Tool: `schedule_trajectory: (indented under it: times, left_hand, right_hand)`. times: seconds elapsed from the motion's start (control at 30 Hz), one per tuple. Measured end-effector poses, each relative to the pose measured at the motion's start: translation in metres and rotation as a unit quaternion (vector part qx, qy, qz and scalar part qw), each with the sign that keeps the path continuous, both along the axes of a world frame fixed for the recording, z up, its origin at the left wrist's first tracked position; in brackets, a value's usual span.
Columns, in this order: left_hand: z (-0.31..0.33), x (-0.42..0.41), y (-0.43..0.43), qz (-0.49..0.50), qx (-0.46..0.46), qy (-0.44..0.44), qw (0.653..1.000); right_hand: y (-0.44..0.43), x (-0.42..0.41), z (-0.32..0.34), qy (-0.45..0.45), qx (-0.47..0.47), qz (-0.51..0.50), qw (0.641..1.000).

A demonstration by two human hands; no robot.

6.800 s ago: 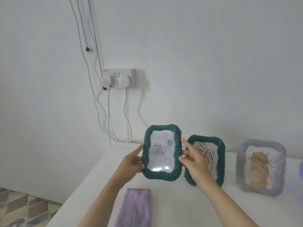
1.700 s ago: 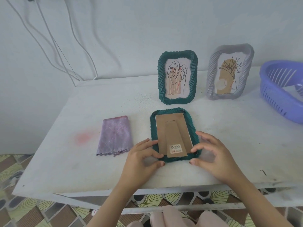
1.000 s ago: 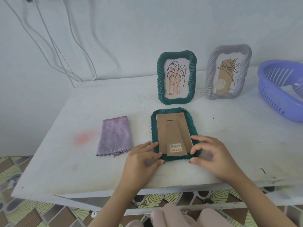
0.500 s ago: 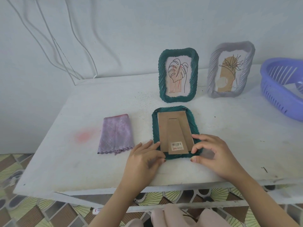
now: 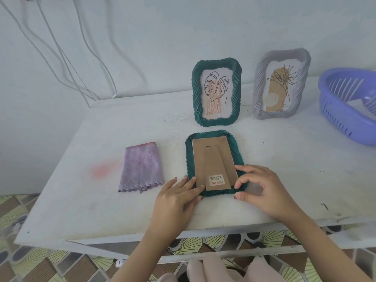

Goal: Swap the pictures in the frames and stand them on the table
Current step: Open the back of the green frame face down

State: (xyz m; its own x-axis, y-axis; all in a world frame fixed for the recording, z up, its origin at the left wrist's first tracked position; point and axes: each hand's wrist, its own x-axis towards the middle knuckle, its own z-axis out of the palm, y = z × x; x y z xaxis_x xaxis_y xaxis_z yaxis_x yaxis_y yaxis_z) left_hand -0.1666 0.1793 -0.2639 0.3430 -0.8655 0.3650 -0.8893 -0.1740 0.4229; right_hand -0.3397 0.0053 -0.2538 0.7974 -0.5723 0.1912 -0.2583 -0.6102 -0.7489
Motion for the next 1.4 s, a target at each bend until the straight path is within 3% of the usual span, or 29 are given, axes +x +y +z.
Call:
schedule_trajectory:
  times: [0.23, 0.6, 0.73, 0.87, 1.17, 1.4]
  left_hand:
    - [0.002, 0.001, -0.003, 0.013, -0.008, 0.066, 0.998]
    - [0.010, -0.006, -0.006, 0.026, 0.028, 0.077, 0.996]
    - [0.020, -0.008, -0.005, 0.054, -0.032, 0.140, 0.988]
    - [0.025, 0.000, -0.017, 0.091, -0.070, 0.127, 0.985]
    - [0.024, 0.010, -0.039, 0.072, 0.095, 0.194, 0.974]
    - [0.024, 0.008, -0.037, 0.031, 0.063, 0.196, 0.978]
  right_hand:
    - [0.001, -0.001, 0.001, 0.009, -0.001, -0.001, 1.000]
    - [0.004, -0.001, 0.008, 0.035, 0.002, -0.003, 0.999]
    - [0.006, -0.003, 0.016, 0.029, 0.002, 0.003, 1.000]
    - [0.006, 0.004, 0.022, 0.020, 0.004, -0.040, 0.999]
    - [0.005, 0.032, 0.028, -0.004, 0.060, -0.106, 0.993]
    - [0.003, 0.032, 0.027, -0.084, 0.183, -0.135, 0.970]
